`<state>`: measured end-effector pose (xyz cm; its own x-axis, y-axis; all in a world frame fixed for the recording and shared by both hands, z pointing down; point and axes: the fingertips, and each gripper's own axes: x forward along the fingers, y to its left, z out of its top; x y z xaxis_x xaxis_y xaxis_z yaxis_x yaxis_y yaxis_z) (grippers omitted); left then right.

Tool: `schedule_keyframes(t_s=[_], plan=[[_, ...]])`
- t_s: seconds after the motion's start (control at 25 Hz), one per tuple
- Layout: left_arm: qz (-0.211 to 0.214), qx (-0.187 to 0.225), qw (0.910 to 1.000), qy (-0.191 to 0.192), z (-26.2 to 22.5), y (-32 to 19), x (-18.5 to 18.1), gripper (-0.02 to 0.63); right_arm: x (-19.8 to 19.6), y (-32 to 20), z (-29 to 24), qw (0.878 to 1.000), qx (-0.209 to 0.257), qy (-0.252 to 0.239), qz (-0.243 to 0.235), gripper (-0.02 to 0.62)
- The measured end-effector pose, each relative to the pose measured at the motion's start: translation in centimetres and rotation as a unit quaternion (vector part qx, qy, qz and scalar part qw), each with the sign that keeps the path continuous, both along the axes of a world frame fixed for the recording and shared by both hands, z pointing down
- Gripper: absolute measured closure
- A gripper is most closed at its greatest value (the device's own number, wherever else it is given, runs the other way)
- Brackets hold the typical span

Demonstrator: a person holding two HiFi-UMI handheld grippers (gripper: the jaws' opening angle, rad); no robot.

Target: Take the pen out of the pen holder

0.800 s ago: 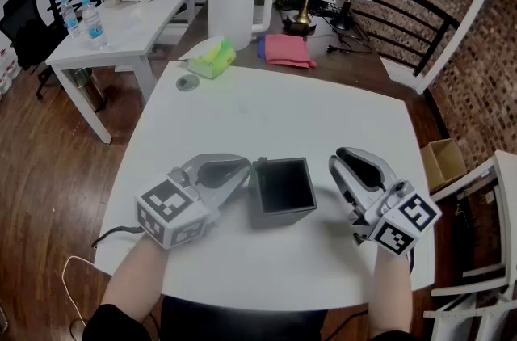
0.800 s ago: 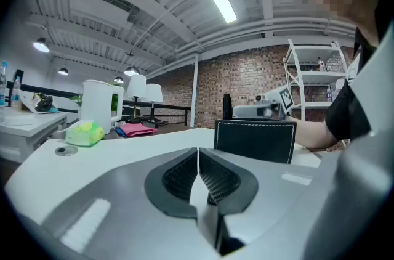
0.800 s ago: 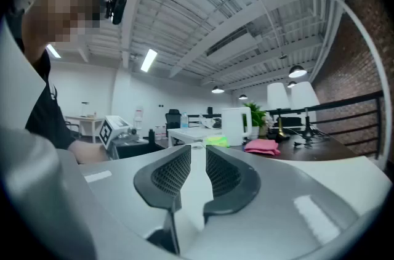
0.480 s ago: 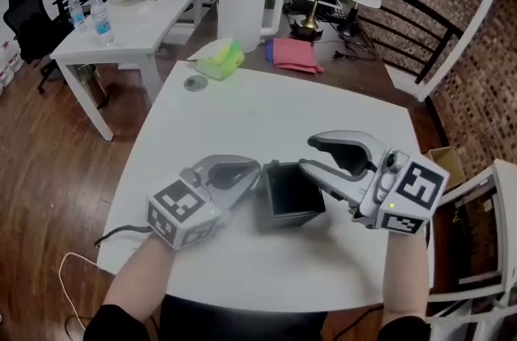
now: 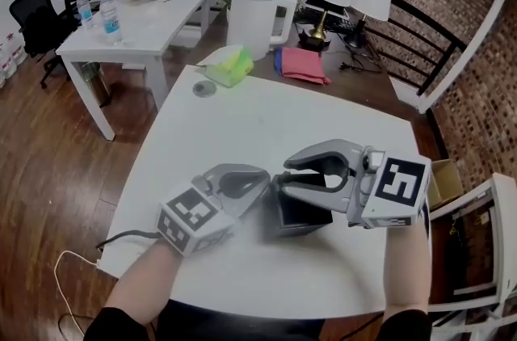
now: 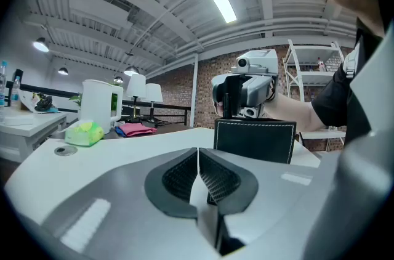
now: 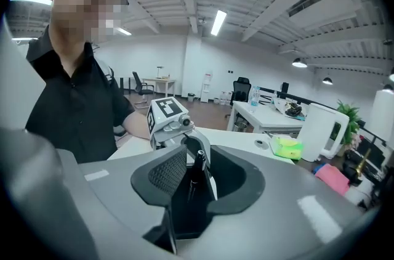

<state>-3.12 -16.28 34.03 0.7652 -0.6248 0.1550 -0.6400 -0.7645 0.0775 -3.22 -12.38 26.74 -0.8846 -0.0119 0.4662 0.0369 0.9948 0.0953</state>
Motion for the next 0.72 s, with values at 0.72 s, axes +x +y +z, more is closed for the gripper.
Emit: schedule_keyframes(t_s=[0.72], plan=[[-0.001, -0.006, 1.0, -0.002, 0.4, -0.1, -0.4, 0.598, 7.1, 0.6, -9.9, 0.976, -0.026, -0.206, 0.071, 0.538]])
